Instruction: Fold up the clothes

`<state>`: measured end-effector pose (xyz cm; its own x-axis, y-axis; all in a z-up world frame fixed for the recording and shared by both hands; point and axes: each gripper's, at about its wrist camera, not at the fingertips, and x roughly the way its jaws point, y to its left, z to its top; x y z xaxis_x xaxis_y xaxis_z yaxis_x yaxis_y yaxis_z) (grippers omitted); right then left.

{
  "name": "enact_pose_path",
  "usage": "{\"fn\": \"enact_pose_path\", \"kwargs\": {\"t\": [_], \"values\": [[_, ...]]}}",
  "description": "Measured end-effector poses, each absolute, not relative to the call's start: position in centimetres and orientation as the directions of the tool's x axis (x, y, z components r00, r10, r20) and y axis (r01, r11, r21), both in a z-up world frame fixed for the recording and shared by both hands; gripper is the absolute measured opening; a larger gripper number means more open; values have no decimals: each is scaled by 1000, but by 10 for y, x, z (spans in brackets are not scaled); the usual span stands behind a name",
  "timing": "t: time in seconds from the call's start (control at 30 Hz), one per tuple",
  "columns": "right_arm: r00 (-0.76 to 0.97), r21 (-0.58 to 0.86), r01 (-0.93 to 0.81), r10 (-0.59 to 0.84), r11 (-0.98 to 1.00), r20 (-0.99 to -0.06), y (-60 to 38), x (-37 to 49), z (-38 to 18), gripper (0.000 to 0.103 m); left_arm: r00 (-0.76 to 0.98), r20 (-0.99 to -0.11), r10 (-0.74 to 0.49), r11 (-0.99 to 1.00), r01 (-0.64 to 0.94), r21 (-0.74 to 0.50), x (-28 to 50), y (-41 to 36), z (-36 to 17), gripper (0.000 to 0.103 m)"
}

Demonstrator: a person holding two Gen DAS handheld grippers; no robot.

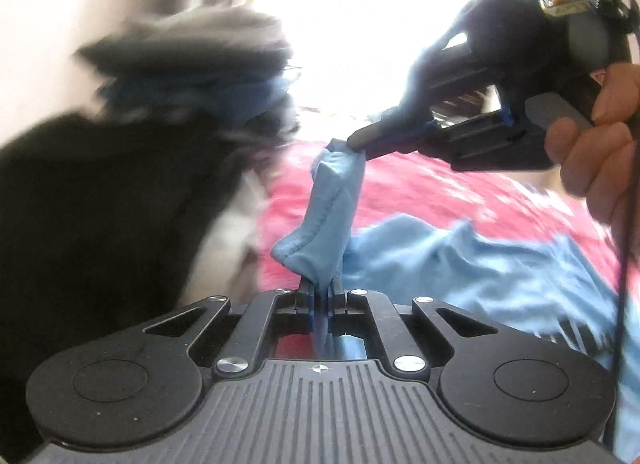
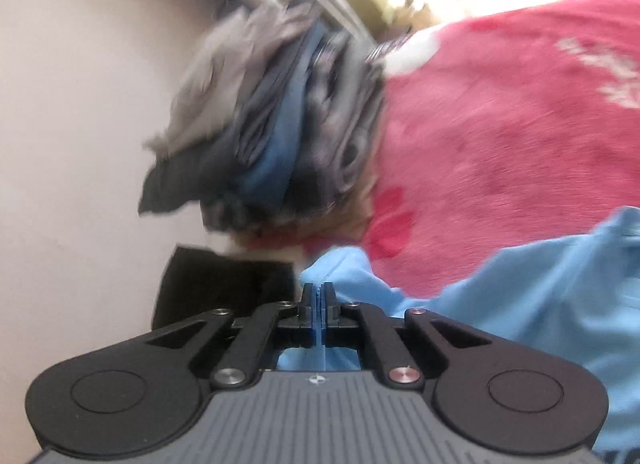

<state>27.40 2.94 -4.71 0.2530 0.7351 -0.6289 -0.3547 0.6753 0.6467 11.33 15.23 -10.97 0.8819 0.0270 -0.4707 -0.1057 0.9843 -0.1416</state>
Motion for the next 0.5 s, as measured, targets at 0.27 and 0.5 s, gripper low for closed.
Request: {"fn": "enact_pose_path", "kwargs": {"t": [0.27,0.5], "values": [[343,642,-189,662,743,-666,-59,263,-89,6,841,-522,-142,978,200,57,101,122,-115,15],[366,646,-72,623,760,-692,-92,260,-112,8,834,-505,-222,952,298,74,87,118,-107,28]]}}
